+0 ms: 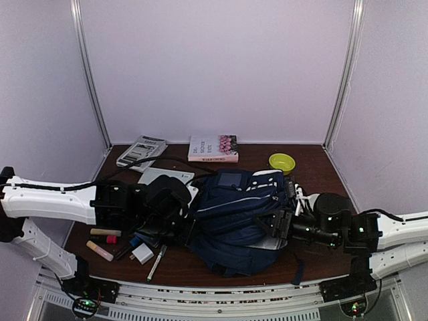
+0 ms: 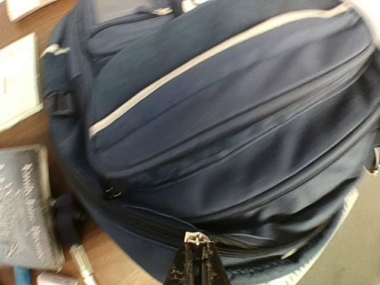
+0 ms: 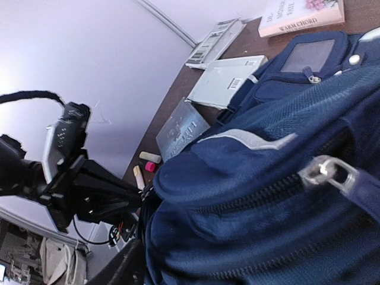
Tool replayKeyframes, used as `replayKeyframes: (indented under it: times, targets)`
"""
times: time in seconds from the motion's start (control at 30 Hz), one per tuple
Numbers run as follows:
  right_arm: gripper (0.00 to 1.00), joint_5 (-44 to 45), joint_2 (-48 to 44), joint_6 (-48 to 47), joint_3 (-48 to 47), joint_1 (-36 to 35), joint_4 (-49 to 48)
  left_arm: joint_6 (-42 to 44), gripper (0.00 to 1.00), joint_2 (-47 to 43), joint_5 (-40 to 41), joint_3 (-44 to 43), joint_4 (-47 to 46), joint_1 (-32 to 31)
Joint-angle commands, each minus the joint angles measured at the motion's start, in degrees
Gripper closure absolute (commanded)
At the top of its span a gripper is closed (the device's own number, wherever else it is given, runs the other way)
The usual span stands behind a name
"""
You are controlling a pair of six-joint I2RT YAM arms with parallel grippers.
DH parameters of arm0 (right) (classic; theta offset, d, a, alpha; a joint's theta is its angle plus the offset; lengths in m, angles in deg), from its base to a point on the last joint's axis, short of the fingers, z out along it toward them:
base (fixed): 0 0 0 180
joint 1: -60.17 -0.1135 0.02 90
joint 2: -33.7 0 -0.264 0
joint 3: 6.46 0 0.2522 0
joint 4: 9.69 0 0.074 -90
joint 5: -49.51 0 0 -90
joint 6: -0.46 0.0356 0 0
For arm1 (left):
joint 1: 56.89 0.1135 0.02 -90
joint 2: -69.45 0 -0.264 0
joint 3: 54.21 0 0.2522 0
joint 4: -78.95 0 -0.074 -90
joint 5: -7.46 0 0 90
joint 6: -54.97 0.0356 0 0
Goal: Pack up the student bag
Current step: Unzip the largest pocket of the student bag.
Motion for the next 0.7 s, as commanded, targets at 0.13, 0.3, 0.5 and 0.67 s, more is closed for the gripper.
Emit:
replayKeyframes:
  times: [0.13, 0.3, 0.5, 0.67]
  targets:
    - [0.29, -2.7, 15.4, 12.3, -2.1, -3.8, -13.0, 1.6, 1.00, 3.3, -4.2, -6.9, -16.4, -1.2]
    - [0.25, 0.4, 18.9, 15.1, -4.5, -6.0, -12.7, 1.8, 1.00, 4.3, -3.7, -8.4, -15.4, -1.2]
    - [0.44, 8.9, 18.9, 17.1, -5.6, -7.6, -9.5, 3.4, 1.00, 3.2, -6.1, -6.6, -18.9, -2.4]
    - [0.90, 14.1, 18.0, 14.0, -8.1, -7.7, -7.6, 4.3, 1.00, 1.9, -5.6, -4.7, -18.1, -3.5]
